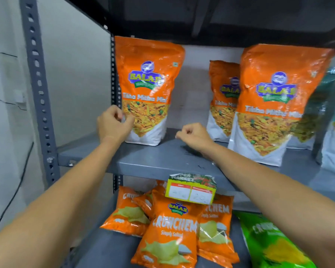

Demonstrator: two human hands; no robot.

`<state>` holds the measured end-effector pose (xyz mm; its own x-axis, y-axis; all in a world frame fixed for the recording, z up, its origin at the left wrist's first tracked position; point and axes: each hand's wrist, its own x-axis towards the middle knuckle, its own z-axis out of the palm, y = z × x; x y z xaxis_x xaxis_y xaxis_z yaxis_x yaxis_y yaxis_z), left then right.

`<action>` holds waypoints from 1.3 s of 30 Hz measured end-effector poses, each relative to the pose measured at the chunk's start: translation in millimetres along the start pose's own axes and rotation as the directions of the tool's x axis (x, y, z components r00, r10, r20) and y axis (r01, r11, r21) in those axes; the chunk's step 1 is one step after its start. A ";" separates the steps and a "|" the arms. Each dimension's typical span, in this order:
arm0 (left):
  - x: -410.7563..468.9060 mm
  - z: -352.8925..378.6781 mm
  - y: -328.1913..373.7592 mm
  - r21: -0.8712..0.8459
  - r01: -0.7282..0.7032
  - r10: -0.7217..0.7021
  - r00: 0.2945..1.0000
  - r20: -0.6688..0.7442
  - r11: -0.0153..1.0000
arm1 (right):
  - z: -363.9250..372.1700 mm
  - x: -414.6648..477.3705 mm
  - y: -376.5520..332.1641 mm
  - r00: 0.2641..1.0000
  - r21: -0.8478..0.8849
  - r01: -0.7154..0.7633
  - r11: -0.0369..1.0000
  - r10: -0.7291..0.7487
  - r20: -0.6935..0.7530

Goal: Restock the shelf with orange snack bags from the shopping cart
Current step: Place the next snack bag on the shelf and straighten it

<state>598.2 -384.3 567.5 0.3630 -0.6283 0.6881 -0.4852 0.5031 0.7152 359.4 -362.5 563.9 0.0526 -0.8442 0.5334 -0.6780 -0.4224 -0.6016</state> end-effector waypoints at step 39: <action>-117.4 140.5 141.4 -0.006 -0.119 0.102 0.822 0.560 0.993 | -166.2 -88.2 82.2 0.916 -0.022 -0.249 0.968 0.228 -0.329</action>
<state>375.2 -322.7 570.7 -0.1967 -0.7977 0.5701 -0.5201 0.5778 0.6290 177.2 -267.9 566.2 -0.3476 -0.7617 0.5468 -0.6856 -0.1913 -0.7024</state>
